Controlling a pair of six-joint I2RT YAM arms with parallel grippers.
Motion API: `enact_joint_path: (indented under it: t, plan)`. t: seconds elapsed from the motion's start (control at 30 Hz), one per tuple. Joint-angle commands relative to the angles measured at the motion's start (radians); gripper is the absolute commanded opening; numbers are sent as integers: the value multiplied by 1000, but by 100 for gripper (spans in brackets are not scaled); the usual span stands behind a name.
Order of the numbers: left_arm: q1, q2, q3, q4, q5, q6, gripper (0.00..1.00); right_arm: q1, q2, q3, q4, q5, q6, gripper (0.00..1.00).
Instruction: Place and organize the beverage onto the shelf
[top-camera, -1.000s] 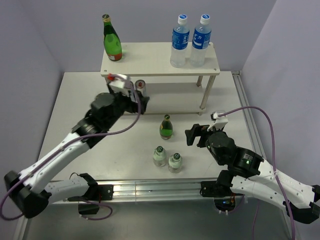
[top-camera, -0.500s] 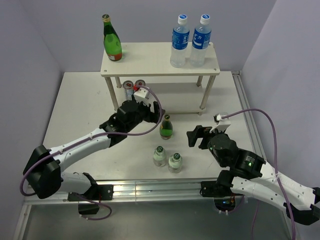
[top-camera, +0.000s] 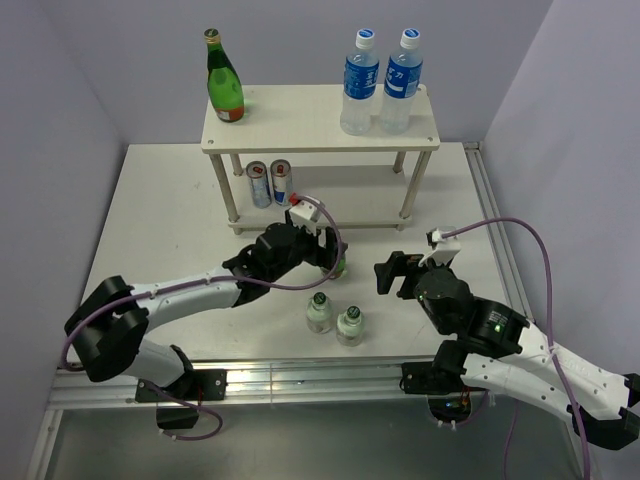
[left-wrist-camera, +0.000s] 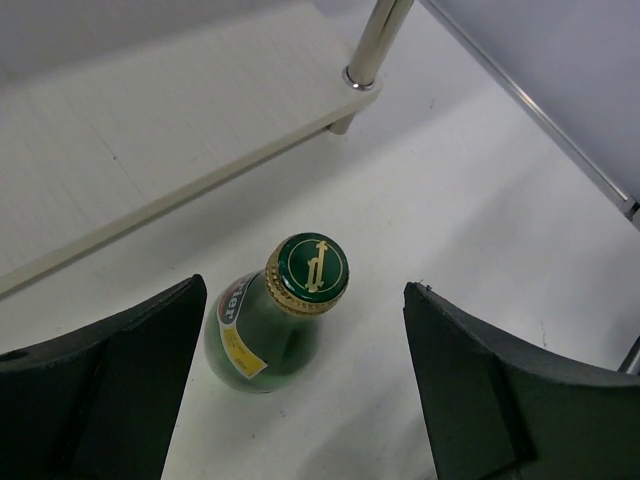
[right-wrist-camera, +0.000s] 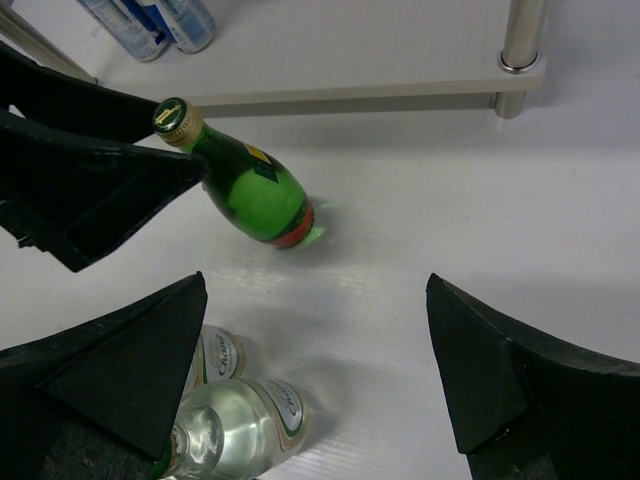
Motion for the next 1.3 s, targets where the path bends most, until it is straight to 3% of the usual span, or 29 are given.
enact_joint_path:
  t: [0.0,0.37,0.6,0.63,0.73,0.77,0.8,1.03,1.27]
  plan:
    - [-9,47,6,124,-15,-27,86,4,4,-20,23,29,12,97]
    - [-30,188,8,295,-141,-22,67,4,7,-25,26,24,9,97]
    - [-36,211,32,311,-178,-8,59,6,19,-31,34,21,6,97]
    - [-38,213,37,306,-181,-5,53,6,19,-29,35,21,4,97]
    - [-40,224,55,291,-196,4,23,6,23,-32,40,18,-1,97]
    - [-40,224,57,291,-209,6,3,6,23,-32,40,18,-1,97]
    - [-41,221,57,288,-213,6,0,4,26,-34,42,16,-1,97]
    - [-62,185,88,221,-272,42,0,4,29,-32,46,16,-5,97]
    - [-76,87,222,0,-330,95,0,4,24,-32,49,16,-7,97]
